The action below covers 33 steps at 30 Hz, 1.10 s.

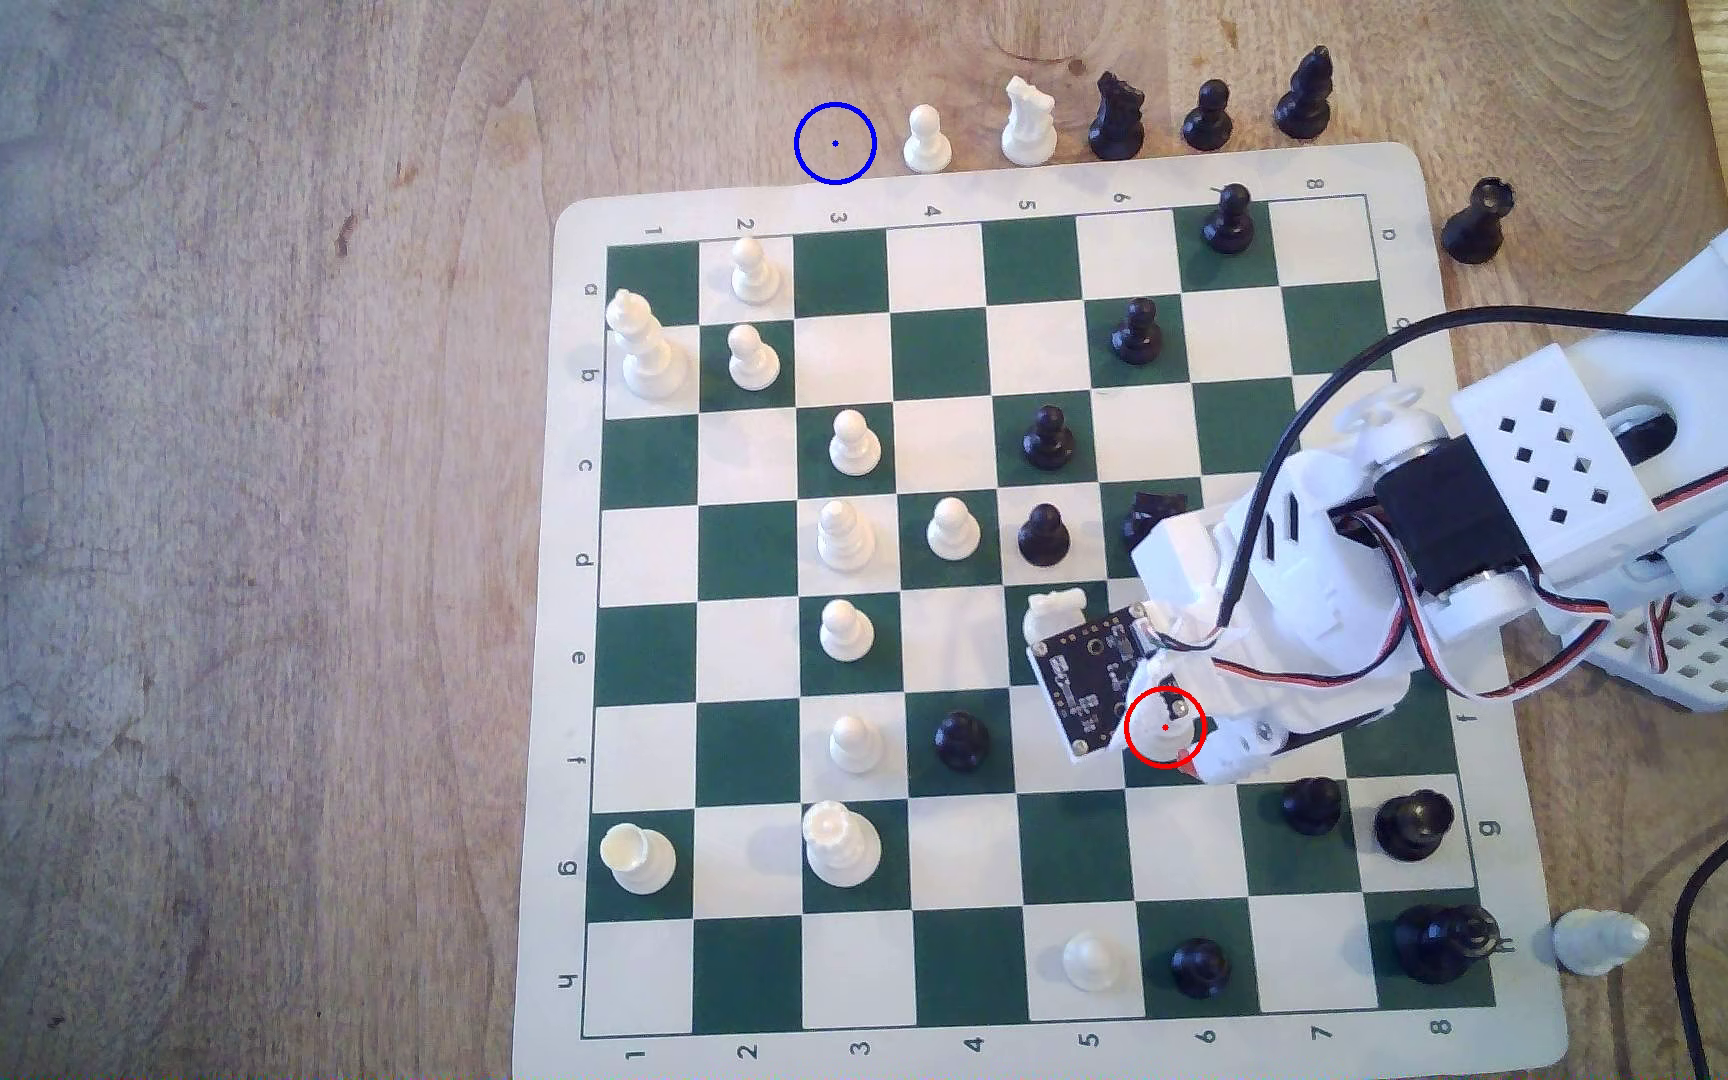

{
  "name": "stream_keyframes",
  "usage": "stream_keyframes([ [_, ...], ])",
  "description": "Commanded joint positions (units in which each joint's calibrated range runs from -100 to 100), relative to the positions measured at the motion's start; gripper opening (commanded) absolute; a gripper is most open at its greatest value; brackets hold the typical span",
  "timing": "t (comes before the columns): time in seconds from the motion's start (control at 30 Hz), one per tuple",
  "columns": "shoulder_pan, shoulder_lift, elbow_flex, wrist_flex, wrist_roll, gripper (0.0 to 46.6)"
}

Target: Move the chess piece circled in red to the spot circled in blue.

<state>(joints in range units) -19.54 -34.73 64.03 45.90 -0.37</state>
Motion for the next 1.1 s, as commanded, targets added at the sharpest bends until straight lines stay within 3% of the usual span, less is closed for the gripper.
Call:
stream_keyframes([
  [0.0, 0.26, -0.84, -4.28, -0.69, 0.05, 11.5],
  [0.4, 0.73, -1.09, -3.83, -2.08, 0.2, 10.3],
  [0.47, 0.73, -1.01, -3.83, -2.08, 0.24, 8.3],
  [0.5, 0.73, -1.01, -3.74, -2.08, 0.24, 3.5],
  [0.53, 0.73, -1.01, -3.65, -2.08, 0.24, 1.7],
  [0.6, 0.65, -1.35, -3.56, -2.0, 0.24, 0.5],
  [0.77, 0.42, -4.23, -4.47, -0.69, -0.44, 0.3],
  [0.93, 0.65, -9.58, -14.71, 7.34, -2.59, 0.3],
  [1.07, 3.63, -10.52, -19.52, 8.98, -2.59, 0.3],
])
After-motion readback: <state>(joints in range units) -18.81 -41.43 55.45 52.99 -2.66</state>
